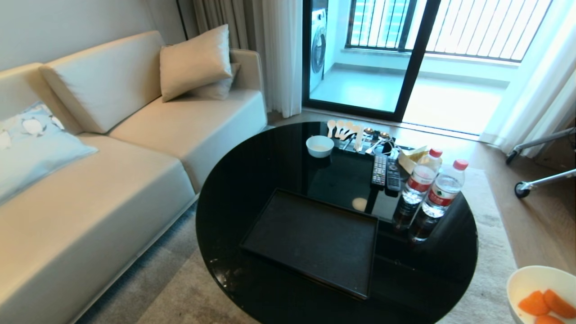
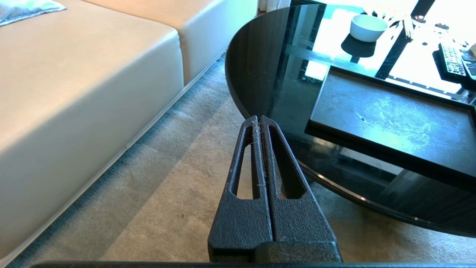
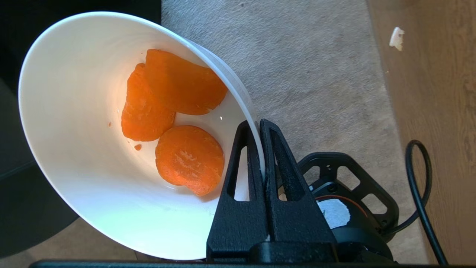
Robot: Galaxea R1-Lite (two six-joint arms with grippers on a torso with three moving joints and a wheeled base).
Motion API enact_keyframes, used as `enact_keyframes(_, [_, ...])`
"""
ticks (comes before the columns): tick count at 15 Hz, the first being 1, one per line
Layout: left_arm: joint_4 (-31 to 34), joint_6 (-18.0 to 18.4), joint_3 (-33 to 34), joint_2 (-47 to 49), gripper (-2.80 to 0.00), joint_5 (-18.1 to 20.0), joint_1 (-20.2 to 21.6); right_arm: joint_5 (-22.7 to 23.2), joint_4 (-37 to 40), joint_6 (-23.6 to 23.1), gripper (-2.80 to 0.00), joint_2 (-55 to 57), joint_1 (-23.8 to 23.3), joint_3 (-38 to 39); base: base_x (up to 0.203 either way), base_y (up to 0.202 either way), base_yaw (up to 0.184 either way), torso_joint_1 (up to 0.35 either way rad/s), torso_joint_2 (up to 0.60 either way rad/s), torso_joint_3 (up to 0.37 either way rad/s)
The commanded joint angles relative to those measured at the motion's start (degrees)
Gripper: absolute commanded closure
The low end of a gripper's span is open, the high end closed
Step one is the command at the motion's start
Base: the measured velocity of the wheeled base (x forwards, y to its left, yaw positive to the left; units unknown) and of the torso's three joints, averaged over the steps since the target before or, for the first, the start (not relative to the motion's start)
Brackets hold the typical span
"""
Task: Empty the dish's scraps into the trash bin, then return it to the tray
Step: Move the bowl over the trash can
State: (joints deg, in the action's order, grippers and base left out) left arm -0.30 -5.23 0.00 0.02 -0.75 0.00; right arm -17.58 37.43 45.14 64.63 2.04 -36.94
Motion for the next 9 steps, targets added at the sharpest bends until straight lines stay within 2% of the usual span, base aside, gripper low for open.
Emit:
enact_keyframes(1, [-0.05, -0.04, 0.00, -0.02, 0.00, -0.05, 0.00, 2.36, 0.03, 0.04, 0.00, -0.13, 0.39, -0.48, 0.000, 0.000, 0.000, 0.000, 0.00, 0.000])
enact_keyframes(3, [-0.05, -0.04, 0.00, -0.02, 0.00, -0.05, 0.00, 5.46, 0.42, -0.35, 0.00, -0.21, 0.51, -1.83, 0.000, 0.000, 0.000, 0.000, 0.00, 0.000])
enact_keyframes(5, [-0.05, -0.04, 0.00, -0.02, 0.00, -0.05, 0.00, 7.26, 0.15, -3.70, 0.00, -0.24, 0.51, -1.80, 0.000, 0.000, 0.000, 0.000, 0.00, 0.000])
enact_keyframes(9, [-0.05, -0.04, 0.00, -0.02, 0.00, -0.05, 0.00, 8.09, -0.07, -5.94, 0.00, -0.12, 0.51, -2.00, 0.000, 0.000, 0.000, 0.000, 0.00, 0.000])
